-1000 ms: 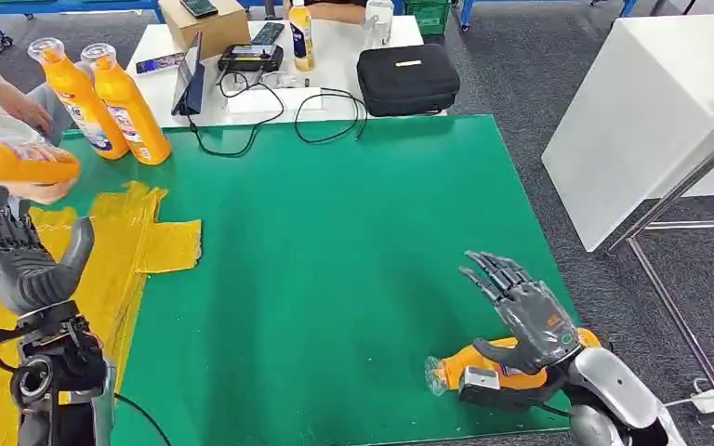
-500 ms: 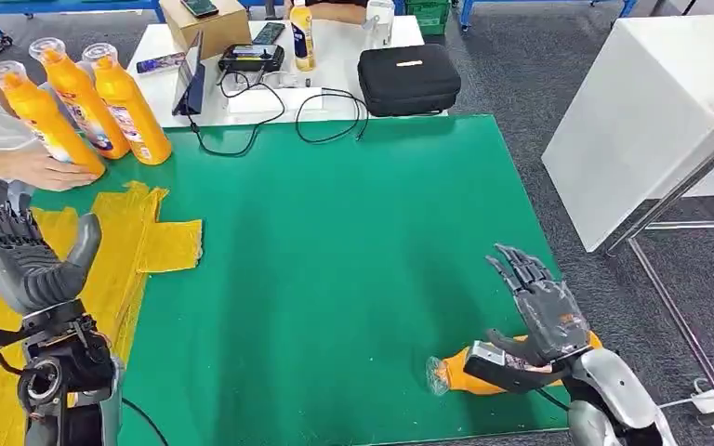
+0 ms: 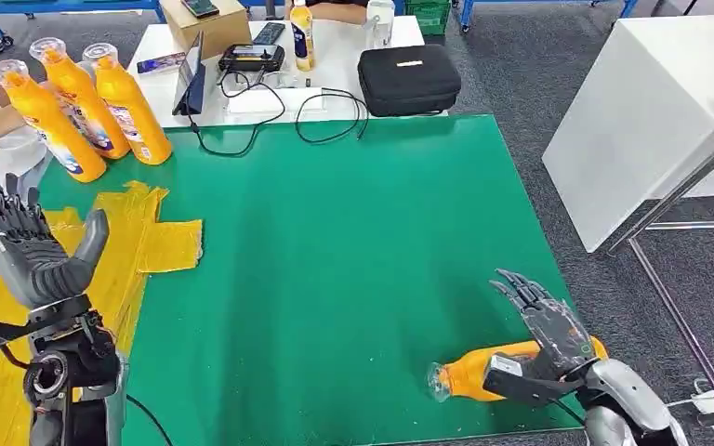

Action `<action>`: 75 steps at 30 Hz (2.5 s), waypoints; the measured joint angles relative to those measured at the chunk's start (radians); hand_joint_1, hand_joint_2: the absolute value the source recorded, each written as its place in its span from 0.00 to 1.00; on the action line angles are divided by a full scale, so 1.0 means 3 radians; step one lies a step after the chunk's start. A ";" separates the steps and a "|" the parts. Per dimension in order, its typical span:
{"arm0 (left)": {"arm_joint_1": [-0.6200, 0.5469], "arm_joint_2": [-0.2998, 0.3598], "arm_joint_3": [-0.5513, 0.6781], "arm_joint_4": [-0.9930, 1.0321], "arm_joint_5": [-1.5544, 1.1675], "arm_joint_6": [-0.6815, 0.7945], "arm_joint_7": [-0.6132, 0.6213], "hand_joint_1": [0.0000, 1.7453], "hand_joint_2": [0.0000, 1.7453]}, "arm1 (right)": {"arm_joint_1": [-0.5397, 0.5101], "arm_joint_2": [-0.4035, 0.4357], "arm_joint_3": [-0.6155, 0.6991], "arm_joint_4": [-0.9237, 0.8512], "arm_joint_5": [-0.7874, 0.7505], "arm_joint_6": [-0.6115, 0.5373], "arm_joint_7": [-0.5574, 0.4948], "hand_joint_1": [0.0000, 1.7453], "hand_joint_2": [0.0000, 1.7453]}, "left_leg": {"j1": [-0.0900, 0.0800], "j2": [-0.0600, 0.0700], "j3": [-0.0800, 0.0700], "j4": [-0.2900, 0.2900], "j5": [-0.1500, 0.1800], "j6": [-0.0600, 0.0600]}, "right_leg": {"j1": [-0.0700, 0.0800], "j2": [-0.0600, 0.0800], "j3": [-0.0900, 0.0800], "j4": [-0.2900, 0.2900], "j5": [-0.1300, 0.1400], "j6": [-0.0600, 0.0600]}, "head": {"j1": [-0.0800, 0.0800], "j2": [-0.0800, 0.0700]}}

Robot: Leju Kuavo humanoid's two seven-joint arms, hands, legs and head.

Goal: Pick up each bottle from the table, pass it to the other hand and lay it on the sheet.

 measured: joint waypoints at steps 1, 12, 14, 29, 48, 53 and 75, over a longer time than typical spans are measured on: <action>-0.0007 0.0004 -0.0005 0.0010 0.0000 0.0000 0.0000 0.00 1.00 | 0.0016 -0.0026 -0.0012 0.0000 -0.0024 0.0018 -0.0022 0.00 1.00 | 0.0000 0.0000 0.0000 0.0000 0.0000 0.0000 | 0.0000 0.0000 0.0000 0.0000 0.0000 0.0000 | 0.0000 -0.0001; -0.0055 0.0015 -0.0009 0.0089 0.0000 0.0000 0.0000 0.00 1.00 | 0.0131 -0.0126 -0.0148 0.0000 -0.0239 0.0206 -0.0224 0.00 1.00 | -0.0001 0.0001 0.0004 0.0000 0.0000 0.0001 | -0.0001 0.0001 0.0003 -0.0001 0.0000 0.0001 | 0.0000 0.0000; -0.0055 0.0015 -0.0010 0.0093 0.0000 0.0000 0.0000 0.00 1.00 | 0.0142 -0.0129 -0.0160 0.0000 -0.0242 0.0206 -0.0226 0.00 1.00 | 0.0000 0.0001 0.0004 0.0000 0.0000 0.0001 | 0.0000 0.0001 0.0003 -0.0001 0.0000 0.0001 | 0.0000 0.0000; -0.0075 0.0017 -0.0012 0.0125 -0.0041 0.0039 -0.0005 0.00 1.00 | 0.0219 -0.0204 -0.0245 -0.0037 -0.0234 0.0281 -0.0262 0.00 1.00 | -0.0001 0.0002 0.0006 0.0000 -0.0001 0.0001 | -0.0001 0.0002 0.0006 -0.0001 0.0000 0.0001 | -0.0001 -0.0001; -0.0079 -0.0015 -0.0212 0.0337 -0.0173 0.0390 -0.0011 0.00 1.00 | -0.0257 0.1134 -0.0214 -0.0490 -0.0131 -0.1845 -0.0280 0.00 1.00 | 0.0007 0.0008 0.0005 -0.0001 0.0002 -0.0001 | 0.0004 0.0010 0.0005 0.0002 0.0001 -0.0001 | 0.0000 0.0000; -0.0079 -0.0014 -0.0212 0.0402 -0.0138 0.0420 -0.0034 0.00 1.00 | -0.0264 0.1182 -0.0077 -0.0550 -0.0696 -0.1073 -0.0387 0.00 1.00 | 0.0005 0.0007 0.0005 -0.0001 0.0002 -0.0001 | 0.0003 0.0010 0.0006 0.0002 0.0002 0.0000 | 0.0000 0.0000; -0.0151 0.0041 -0.0041 0.0507 -0.0099 0.0279 -0.0078 0.00 1.00 | 0.0209 0.0468 0.0533 -0.0851 -0.1268 0.1073 -0.0940 0.00 1.00 | 0.0003 0.0004 0.0003 0.0000 0.0001 0.0000 | 0.0002 0.0008 0.0003 0.0000 0.0001 0.0000 | 0.0000 0.0000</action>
